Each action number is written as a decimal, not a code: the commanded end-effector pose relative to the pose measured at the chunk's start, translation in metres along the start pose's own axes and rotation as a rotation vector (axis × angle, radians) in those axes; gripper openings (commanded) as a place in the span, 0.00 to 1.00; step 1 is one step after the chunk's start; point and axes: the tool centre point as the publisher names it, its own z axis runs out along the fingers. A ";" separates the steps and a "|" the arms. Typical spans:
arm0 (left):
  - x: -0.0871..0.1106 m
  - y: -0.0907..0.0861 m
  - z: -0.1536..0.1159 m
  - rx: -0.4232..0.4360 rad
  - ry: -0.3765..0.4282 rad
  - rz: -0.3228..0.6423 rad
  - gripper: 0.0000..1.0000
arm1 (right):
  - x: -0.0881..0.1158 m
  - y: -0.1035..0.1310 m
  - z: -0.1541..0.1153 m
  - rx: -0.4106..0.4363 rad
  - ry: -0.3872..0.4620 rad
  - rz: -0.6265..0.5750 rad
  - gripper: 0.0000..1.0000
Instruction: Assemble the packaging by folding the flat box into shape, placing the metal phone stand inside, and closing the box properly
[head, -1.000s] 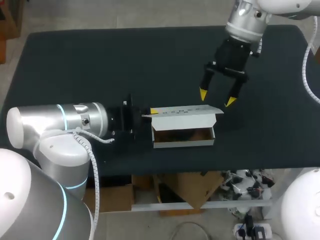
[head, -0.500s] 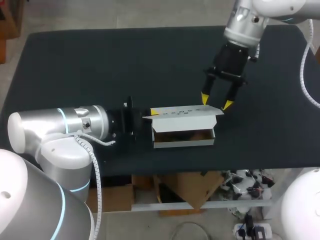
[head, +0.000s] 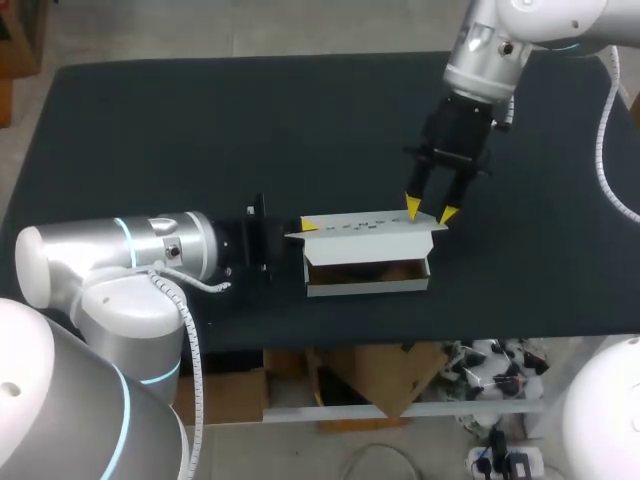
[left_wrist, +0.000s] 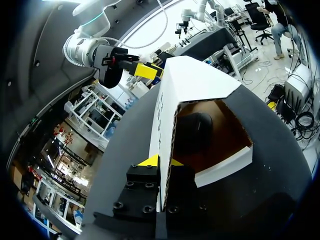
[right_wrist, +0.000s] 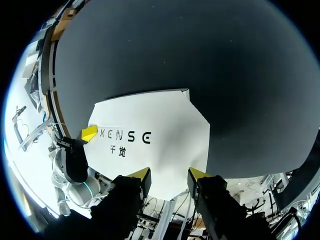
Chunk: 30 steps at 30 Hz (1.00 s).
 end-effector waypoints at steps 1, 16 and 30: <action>0.007 0.005 0.003 0.003 -0.010 0.000 0.00 | 0.000 0.000 0.002 0.005 -0.001 -0.001 0.49; 0.011 0.004 0.002 0.008 -0.030 0.024 0.00 | -0.002 0.000 0.010 0.017 -0.003 -0.003 0.49; 0.014 0.005 0.003 0.002 -0.051 0.060 0.00 | -0.004 0.002 0.015 0.027 -0.005 -0.005 0.48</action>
